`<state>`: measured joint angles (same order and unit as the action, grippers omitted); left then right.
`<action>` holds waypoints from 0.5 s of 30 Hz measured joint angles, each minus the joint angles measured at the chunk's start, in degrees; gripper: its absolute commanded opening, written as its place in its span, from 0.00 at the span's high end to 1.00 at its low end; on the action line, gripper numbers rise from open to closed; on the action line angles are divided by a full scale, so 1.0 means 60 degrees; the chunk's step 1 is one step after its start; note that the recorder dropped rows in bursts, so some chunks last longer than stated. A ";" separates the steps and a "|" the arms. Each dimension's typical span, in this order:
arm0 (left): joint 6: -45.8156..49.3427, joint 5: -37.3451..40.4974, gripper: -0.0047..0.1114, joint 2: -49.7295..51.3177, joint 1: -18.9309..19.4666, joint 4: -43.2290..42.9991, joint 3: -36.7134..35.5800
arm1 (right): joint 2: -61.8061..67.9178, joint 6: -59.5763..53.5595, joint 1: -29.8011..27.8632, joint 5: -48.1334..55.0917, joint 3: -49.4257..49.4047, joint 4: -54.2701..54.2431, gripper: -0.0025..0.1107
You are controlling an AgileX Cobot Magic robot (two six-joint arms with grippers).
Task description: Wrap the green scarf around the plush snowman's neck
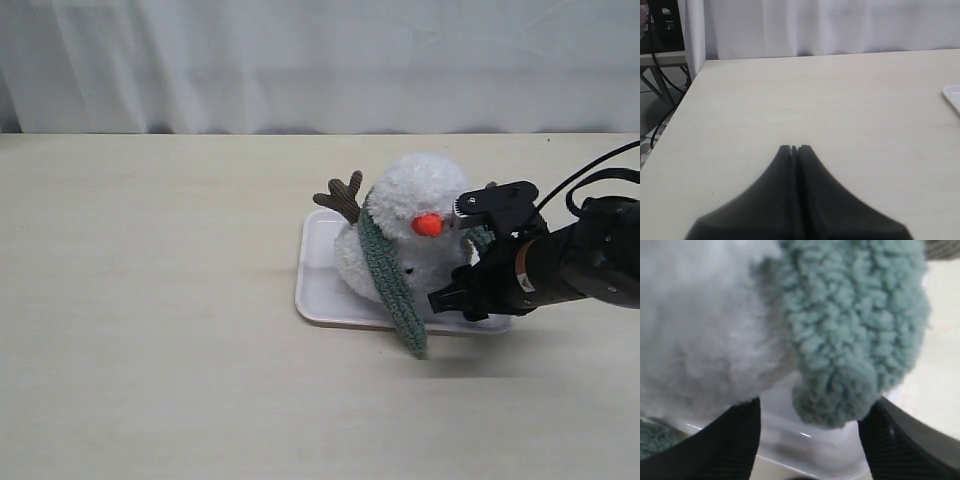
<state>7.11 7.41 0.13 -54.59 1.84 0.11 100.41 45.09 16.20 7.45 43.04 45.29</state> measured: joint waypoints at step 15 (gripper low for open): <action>0.0000 0.0000 0.96 0.0000 0.0000 0.0000 0.0000 | 0.0367 0.0000 -0.0392 -0.0047 0.0015 0.0237 0.94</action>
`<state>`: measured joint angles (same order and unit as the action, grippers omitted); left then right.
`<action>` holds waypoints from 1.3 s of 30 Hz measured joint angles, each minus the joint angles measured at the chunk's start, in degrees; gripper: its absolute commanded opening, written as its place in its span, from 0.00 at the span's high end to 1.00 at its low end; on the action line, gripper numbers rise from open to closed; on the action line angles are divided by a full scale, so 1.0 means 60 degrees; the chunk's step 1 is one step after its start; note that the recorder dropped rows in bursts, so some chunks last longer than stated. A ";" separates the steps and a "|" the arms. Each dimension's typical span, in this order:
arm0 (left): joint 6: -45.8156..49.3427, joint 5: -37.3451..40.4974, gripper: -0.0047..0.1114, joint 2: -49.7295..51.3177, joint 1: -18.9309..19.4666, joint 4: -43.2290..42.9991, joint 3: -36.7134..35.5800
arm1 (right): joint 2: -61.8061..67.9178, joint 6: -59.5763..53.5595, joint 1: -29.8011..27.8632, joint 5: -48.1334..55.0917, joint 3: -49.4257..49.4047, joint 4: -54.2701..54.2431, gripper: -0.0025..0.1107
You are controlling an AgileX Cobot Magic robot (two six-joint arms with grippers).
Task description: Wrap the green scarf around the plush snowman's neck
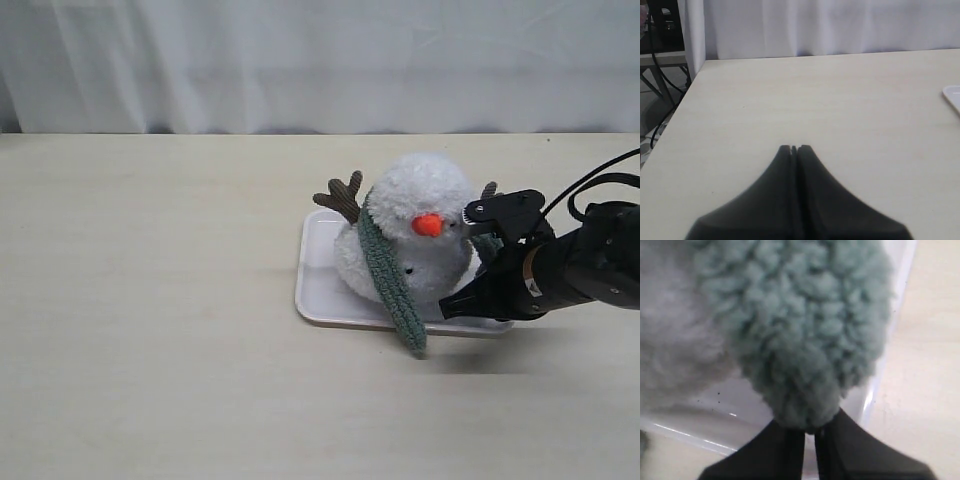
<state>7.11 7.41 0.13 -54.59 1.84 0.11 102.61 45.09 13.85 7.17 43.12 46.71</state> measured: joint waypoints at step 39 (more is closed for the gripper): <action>0.0000 0.0000 0.96 0.0000 0.0000 0.0000 0.0000 | -0.1517 -1.3043 0.0000 0.3556 -0.0073 -1.5095 0.94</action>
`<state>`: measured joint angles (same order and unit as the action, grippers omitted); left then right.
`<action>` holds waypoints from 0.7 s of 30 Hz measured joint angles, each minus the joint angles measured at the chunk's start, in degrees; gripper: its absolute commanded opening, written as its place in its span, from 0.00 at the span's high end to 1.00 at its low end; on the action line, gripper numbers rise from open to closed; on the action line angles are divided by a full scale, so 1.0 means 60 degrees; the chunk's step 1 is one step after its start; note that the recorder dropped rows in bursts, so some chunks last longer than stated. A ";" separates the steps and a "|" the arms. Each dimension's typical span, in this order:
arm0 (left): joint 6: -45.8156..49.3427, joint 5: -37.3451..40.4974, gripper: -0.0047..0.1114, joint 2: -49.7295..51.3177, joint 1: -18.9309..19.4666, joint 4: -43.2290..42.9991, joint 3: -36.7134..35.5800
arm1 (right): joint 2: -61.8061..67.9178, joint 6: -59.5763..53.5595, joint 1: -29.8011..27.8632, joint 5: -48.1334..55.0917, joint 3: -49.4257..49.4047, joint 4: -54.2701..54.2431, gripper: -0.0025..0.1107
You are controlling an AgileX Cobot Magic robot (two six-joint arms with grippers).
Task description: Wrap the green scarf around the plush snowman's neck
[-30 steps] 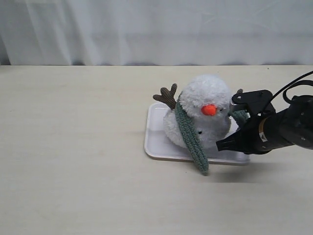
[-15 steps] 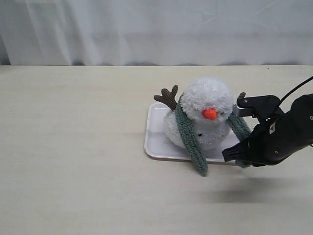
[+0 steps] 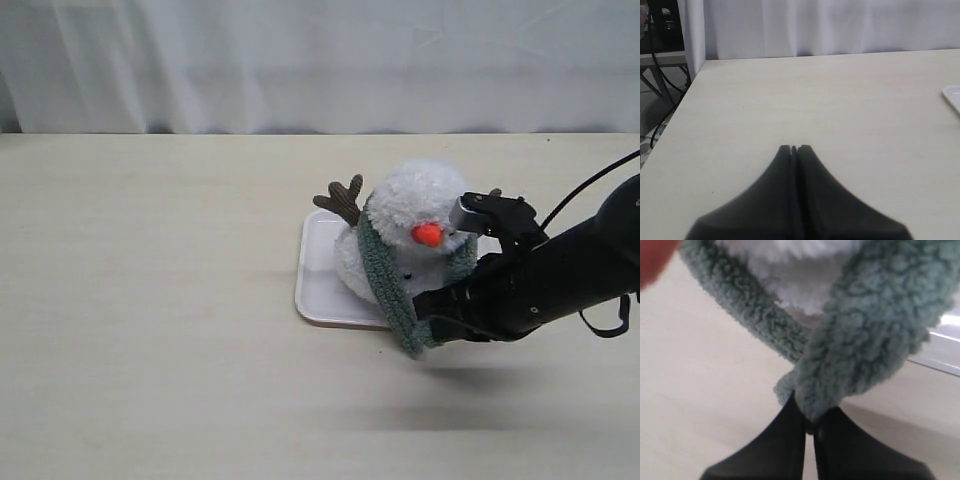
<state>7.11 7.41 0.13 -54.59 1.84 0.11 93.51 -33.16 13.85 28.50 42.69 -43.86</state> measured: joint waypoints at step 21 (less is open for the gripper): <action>0.0000 0.0000 0.96 0.0000 0.0000 0.0000 0.0000 | 0.1444 -0.2602 0.0000 -0.0356 0.0000 -0.2159 0.61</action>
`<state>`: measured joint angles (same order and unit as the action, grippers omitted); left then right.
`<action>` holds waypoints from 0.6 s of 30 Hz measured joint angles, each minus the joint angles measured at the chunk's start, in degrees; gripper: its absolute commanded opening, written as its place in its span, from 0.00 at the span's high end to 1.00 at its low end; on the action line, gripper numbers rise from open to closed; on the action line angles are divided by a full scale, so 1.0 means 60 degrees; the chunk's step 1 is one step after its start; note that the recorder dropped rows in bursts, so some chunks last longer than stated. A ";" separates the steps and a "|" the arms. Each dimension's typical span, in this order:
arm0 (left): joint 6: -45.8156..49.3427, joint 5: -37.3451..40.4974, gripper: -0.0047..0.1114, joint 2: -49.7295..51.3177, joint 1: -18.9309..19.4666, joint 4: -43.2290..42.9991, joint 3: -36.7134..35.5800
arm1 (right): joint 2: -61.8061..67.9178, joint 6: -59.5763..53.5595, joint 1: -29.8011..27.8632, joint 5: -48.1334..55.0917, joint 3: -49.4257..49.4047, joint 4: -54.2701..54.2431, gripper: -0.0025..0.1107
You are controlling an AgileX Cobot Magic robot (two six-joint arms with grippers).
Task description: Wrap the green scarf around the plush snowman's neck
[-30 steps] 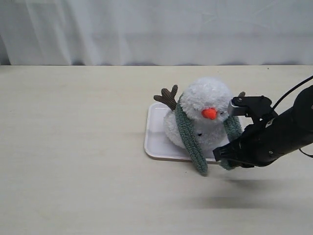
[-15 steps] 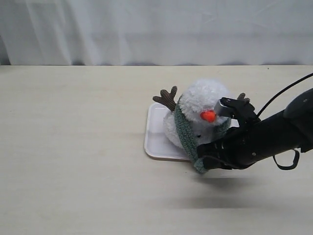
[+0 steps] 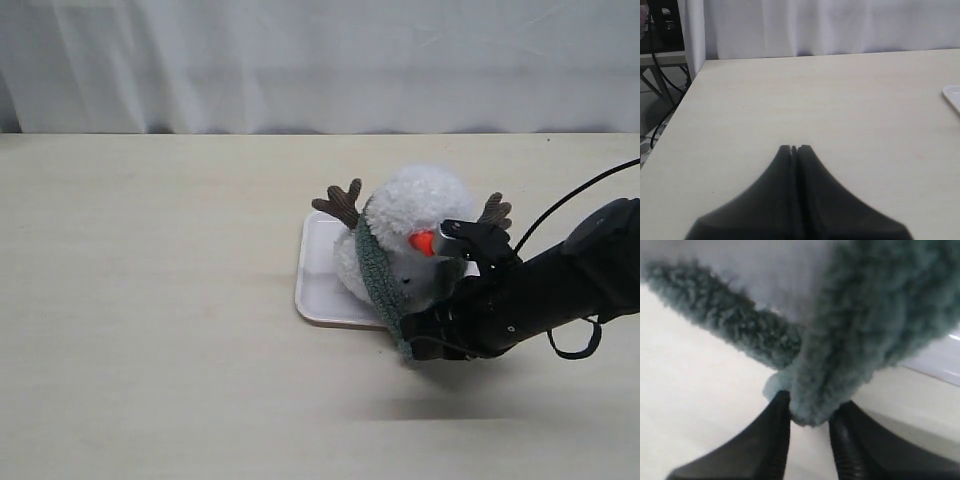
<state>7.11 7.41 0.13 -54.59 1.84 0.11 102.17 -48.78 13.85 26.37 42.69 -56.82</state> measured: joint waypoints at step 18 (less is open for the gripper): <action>0.0000 0.0000 0.96 0.0000 0.0000 0.0000 0.0000 | -0.0304 -0.0318 0.0000 0.5100 0.0000 0.0000 0.74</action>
<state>7.11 7.41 0.13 -54.59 1.84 0.11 100.35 -50.69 13.85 56.97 42.69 -56.82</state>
